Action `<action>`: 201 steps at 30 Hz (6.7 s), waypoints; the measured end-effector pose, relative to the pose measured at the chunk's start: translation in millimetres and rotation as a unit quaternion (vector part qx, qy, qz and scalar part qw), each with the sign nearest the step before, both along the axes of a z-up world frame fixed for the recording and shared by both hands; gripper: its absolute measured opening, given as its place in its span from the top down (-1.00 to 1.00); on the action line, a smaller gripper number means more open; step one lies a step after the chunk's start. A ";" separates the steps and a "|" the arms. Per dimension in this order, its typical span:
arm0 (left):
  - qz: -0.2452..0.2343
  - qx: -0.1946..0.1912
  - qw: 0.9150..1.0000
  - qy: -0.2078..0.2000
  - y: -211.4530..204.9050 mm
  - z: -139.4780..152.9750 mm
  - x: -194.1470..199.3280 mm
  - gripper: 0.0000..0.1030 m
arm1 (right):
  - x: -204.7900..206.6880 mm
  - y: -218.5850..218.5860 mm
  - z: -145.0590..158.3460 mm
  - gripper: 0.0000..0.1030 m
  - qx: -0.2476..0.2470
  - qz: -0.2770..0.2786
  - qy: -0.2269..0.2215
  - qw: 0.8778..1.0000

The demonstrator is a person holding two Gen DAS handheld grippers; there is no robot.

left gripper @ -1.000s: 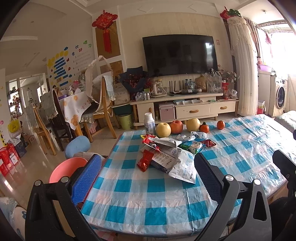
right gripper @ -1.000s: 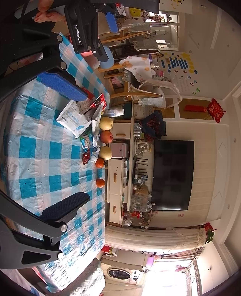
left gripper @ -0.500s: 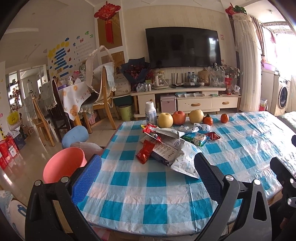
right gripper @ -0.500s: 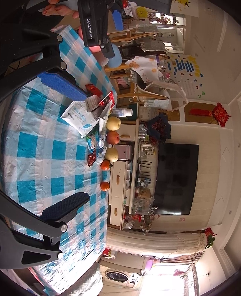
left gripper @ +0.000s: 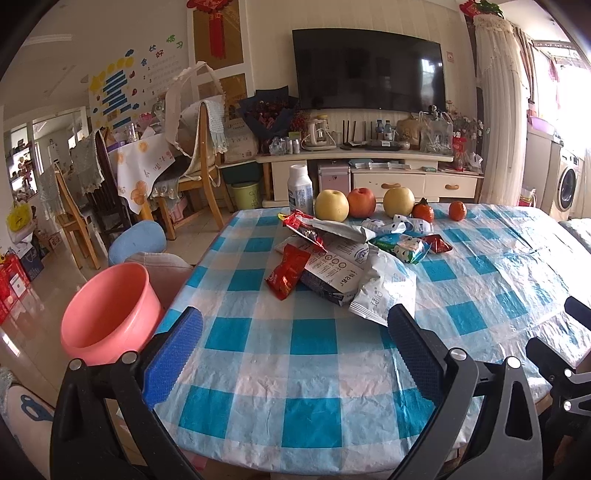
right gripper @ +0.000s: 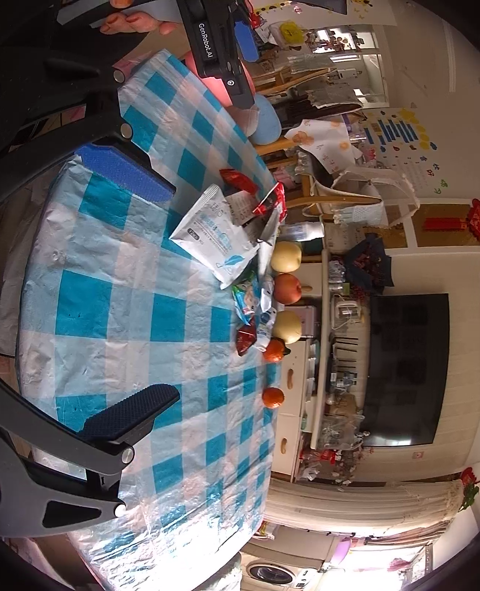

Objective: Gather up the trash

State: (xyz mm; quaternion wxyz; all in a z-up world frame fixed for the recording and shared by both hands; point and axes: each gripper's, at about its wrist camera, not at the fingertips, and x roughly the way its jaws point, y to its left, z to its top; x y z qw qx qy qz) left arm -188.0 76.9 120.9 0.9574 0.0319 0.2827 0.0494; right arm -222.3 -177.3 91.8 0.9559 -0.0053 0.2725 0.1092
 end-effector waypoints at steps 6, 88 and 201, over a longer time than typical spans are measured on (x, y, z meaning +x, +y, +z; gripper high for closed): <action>-0.012 -0.060 0.998 0.020 26.5 -12.3 18.0 -0.92 | 20.9 -2.2 -12.6 -0.93 0.037 0.028 0.031 0.998; 0.032 -0.179 0.982 0.046 150.2 -13.5 150.3 0.40 | 145.6 118.3 -2.0 -0.54 0.092 0.096 0.078 0.988; -0.064 -0.092 0.985 0.133 46.7 -71.0 287.1 -0.85 | 219.0 -7.3 -11.7 -0.92 0.014 0.049 0.103 0.993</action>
